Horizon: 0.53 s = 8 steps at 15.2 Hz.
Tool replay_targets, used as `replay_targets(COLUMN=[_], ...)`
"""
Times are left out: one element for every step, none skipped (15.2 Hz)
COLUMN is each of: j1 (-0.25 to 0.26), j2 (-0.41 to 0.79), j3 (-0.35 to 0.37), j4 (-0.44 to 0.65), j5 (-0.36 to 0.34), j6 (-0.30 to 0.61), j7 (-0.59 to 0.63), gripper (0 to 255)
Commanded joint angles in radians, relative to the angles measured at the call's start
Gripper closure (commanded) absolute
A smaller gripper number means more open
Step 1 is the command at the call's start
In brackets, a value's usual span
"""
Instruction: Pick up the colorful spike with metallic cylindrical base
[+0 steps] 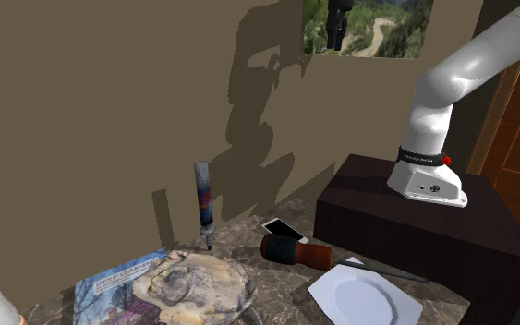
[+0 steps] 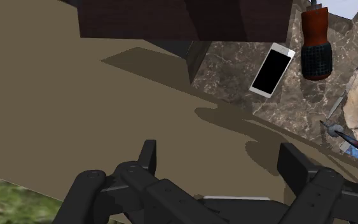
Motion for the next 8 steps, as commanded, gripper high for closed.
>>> replay_targets(j1=[0.000, 0.005, 0.009, 0.014, 0.018, 0.022, 0.026, 0.030], j2=[0.000, 0.012, 0.025, 0.039, 0.055, 0.072, 0.091, 0.111], j3=[0.000, 0.020, 0.041, 0.061, 0.081, 0.102, 0.122, 0.142], j4=[0.000, -0.008, -0.015, -0.020, -0.024, -0.027, -0.028, -0.029], j5=[0.000, 0.014, 0.028, 0.041, 0.055, 0.067, 0.079, 0.091], j6=[0.000, 0.017, 0.034, 0.051, 0.068, 0.086, 0.104, 0.123], j7=[0.000, 0.025, 0.050, 0.075, 0.099, 0.123, 0.148, 0.172], gripper=[0, 0, 0, 0, 0, 0, 0, 0])
